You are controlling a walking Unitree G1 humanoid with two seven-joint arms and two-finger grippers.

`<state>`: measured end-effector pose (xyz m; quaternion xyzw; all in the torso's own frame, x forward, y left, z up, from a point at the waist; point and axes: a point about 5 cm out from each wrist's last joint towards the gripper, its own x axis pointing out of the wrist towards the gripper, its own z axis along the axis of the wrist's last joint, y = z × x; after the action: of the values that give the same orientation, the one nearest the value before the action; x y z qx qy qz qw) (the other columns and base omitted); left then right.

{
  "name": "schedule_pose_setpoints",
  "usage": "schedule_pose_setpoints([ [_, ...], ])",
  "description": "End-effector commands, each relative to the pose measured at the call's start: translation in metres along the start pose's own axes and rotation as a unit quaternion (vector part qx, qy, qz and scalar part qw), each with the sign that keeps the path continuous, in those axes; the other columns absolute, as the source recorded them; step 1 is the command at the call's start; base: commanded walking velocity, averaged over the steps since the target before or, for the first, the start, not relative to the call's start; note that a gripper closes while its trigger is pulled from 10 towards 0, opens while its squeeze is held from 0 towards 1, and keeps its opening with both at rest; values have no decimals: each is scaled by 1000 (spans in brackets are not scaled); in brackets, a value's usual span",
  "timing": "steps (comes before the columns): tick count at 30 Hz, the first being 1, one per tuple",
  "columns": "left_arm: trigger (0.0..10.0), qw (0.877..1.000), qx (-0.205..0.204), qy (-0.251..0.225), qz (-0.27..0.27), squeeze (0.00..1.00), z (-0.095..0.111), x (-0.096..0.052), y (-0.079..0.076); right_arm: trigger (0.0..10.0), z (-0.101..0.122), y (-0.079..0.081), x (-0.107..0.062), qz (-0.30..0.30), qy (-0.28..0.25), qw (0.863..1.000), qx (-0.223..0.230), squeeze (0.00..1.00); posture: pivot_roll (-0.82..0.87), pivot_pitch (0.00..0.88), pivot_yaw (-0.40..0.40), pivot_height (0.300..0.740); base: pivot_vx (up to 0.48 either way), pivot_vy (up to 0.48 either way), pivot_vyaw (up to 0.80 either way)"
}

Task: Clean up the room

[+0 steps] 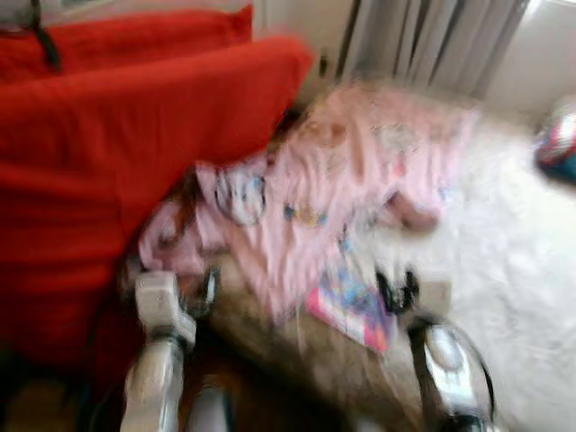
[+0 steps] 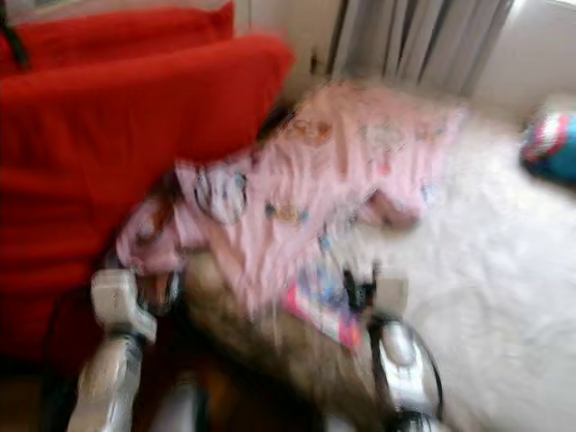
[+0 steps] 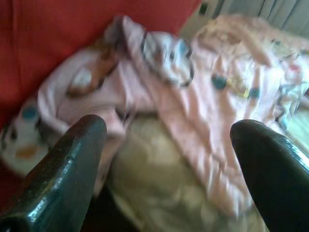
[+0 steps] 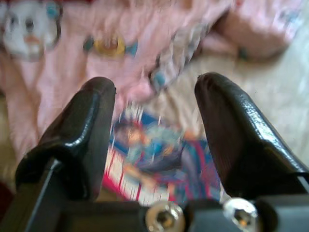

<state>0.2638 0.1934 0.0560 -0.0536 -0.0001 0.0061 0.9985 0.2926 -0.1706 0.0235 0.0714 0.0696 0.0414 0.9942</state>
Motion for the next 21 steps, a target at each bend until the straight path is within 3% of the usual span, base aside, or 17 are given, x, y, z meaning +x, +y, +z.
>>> schedule_pose_setpoints([
  [1, 10000, 1000, -1, -8, -2, 0, 6, 2, -1, 10000, 1, -2, 1, -1, 2, 1000, 1, 0, 29, 123, -109, 652, 0, 0, 0],
  [15, 10000, 1000, -2, 15, -2, 0, 2, -4, 1, 10000, -4, -2, -1, -3, 23, 1000, -20, 0, 0, 144, -99, 647, 0, 0, 0],
  [21, 10000, 1000, -1, 19, -1, 0, 2, -5, 2, 10000, -4, -3, -5, -4, 8, 1000, -11, 0, -4, 151, -95, 637, 0, 0, 0],
])
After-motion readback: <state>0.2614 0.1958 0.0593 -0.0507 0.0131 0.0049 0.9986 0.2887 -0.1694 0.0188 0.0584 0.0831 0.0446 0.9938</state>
